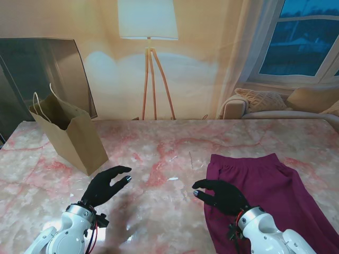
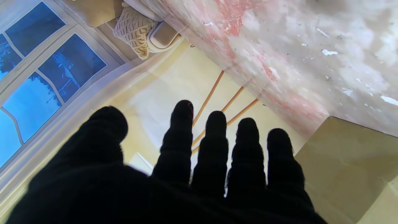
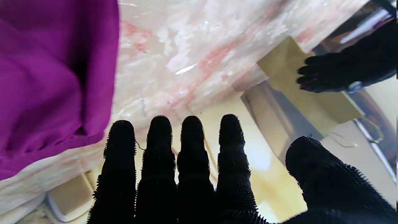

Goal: Fold the socks and the shorts into the kraft paper bag

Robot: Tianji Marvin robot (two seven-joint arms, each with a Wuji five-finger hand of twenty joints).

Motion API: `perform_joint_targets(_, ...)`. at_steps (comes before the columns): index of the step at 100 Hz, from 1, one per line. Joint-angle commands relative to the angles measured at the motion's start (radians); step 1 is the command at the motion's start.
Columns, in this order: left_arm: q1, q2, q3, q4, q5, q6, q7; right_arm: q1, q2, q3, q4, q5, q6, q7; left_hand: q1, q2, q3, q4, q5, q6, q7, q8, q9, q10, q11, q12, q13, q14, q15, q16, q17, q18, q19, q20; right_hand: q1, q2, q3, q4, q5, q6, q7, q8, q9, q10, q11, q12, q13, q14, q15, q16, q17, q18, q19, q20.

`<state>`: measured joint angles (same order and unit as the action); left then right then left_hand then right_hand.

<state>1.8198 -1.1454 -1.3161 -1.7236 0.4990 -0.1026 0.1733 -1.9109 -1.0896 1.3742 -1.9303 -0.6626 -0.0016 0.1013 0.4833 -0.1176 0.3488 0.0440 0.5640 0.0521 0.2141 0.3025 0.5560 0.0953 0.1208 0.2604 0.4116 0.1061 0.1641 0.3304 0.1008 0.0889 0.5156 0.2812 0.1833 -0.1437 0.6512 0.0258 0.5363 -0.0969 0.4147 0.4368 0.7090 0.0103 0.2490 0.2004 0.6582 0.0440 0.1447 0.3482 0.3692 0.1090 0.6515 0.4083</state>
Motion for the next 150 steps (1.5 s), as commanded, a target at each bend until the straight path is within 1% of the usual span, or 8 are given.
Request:
perform_joint_targets(1,0.007,0.003,0.001,-0.003,-0.004,0.001,-0.006,0.011,0.009,0.012,0.008,-0.01,0.013,0.005,0.012,-0.007,0.011,0.024,-0.012,-0.017,-0.006,-0.009,-0.044,-0.018,-0.017,-0.012,-0.019,-0.033,-0.021,-0.01,-0.012,-0.019,-0.014,-0.012,0.0,0.009,0.013,-0.046,0.007,0.015,-0.007,-0.003,0.014,0.019,-0.005,-0.019,0.025,0.008,0.028,0.017,0.009,-0.041,0.03,0.021)
perform_joint_targets(23,0.01,0.004,-0.002,-0.008,-0.002,0.01,-0.014,0.092,0.02,0.017,0.072,0.009,0.084,0.088,0.004,-0.005,0.025,0.021,-0.01,-0.018,0.0,-0.007,-0.047,-0.017,-0.015,-0.011,-0.021,-0.037,-0.021,-0.01,-0.014,-0.015,-0.013,-0.01,-0.014,0.002,0.042,-0.047,-0.013,0.05,-0.031,-0.021,-0.001,0.043,-0.059,-0.047,-0.005,0.002,0.007,-0.014,-0.002,-0.059,0.012,-0.025)
perform_joint_targets(41,0.013,0.005,-0.009,-0.009,-0.001,0.013,-0.02,0.191,0.023,-0.018,0.16,0.024,0.145,0.112,-0.001,-0.005,0.031,0.019,-0.012,-0.017,0.002,-0.007,-0.05,-0.017,-0.015,-0.011,-0.026,-0.036,-0.023,-0.01,-0.017,-0.013,-0.015,-0.011,-0.021,-0.002,0.053,-0.046,-0.05,0.09,-0.051,-0.031,-0.042,0.062,-0.096,-0.063,-0.055,0.009,-0.01,-0.032,-0.035,-0.065,-0.014,-0.052)
perform_joint_targets(70,0.013,0.009,-0.017,-0.005,0.002,0.004,-0.033,0.35,0.016,-0.133,0.328,0.029,0.262,0.092,-0.005,-0.004,0.038,0.017,-0.025,-0.023,-0.002,-0.01,-0.054,-0.018,-0.016,-0.012,-0.028,-0.038,-0.024,-0.011,-0.018,-0.007,-0.016,-0.011,-0.051,0.003,0.065,-0.041,-0.153,0.148,-0.098,-0.048,-0.142,0.104,-0.169,-0.098,-0.163,0.053,-0.025,-0.055,-0.103,-0.044,-0.046,-0.083)
perform_joint_targets(89,0.011,0.008,-0.018,-0.002,0.003,0.005,-0.032,0.433,0.017,-0.218,0.4,0.052,0.317,0.116,-0.01,-0.002,0.038,0.014,-0.021,-0.022,0.002,-0.009,-0.056,-0.017,-0.016,-0.012,-0.032,-0.04,-0.025,-0.012,-0.021,-0.003,-0.017,-0.011,-0.074,0.008,0.056,-0.039,-0.162,0.158,-0.109,-0.052,-0.115,0.133,-0.204,-0.121,-0.17,0.069,-0.007,-0.06,-0.107,-0.03,-0.028,-0.087)
perform_joint_targets(124,0.018,0.009,-0.038,-0.009,0.012,0.013,-0.033,0.565,0.005,-0.375,0.538,0.184,0.231,0.133,-0.011,0.003,0.025,0.005,-0.018,-0.02,0.005,-0.007,-0.058,-0.015,-0.016,-0.012,-0.035,-0.041,-0.027,-0.012,-0.026,0.01,-0.018,-0.012,-0.073,0.02,0.018,-0.034,-0.165,0.141,-0.091,-0.019,-0.113,0.11,-0.121,-0.075,-0.147,0.052,0.002,-0.053,-0.105,-0.042,-0.003,-0.091)
perform_joint_targets(137,0.022,0.01,-0.049,-0.012,0.016,0.016,-0.035,0.612,-0.01,-0.441,0.611,0.25,0.143,0.118,-0.009,0.005,0.019,0.002,-0.016,-0.02,0.005,-0.006,-0.058,-0.015,-0.017,-0.012,-0.035,-0.04,-0.028,-0.012,-0.027,0.011,-0.018,-0.012,-0.075,0.02,0.018,-0.034,-0.165,0.136,-0.092,-0.012,-0.123,0.101,-0.087,-0.058,-0.144,0.041,0.0,-0.052,-0.108,-0.048,-0.007,-0.094)
perform_joint_targets(150,0.025,0.012,-0.061,-0.016,0.024,0.021,-0.043,0.655,-0.021,-0.51,0.672,0.299,0.058,0.113,-0.007,0.007,0.014,0.0,-0.016,-0.02,0.005,-0.006,-0.056,-0.013,-0.017,-0.011,-0.035,-0.04,-0.028,-0.012,-0.026,0.009,-0.017,-0.012,-0.082,0.023,0.02,-0.035,-0.166,0.117,-0.087,0.0,-0.124,0.06,-0.02,-0.025,-0.127,0.022,0.013,-0.033,-0.1,-0.06,0.007,-0.083)
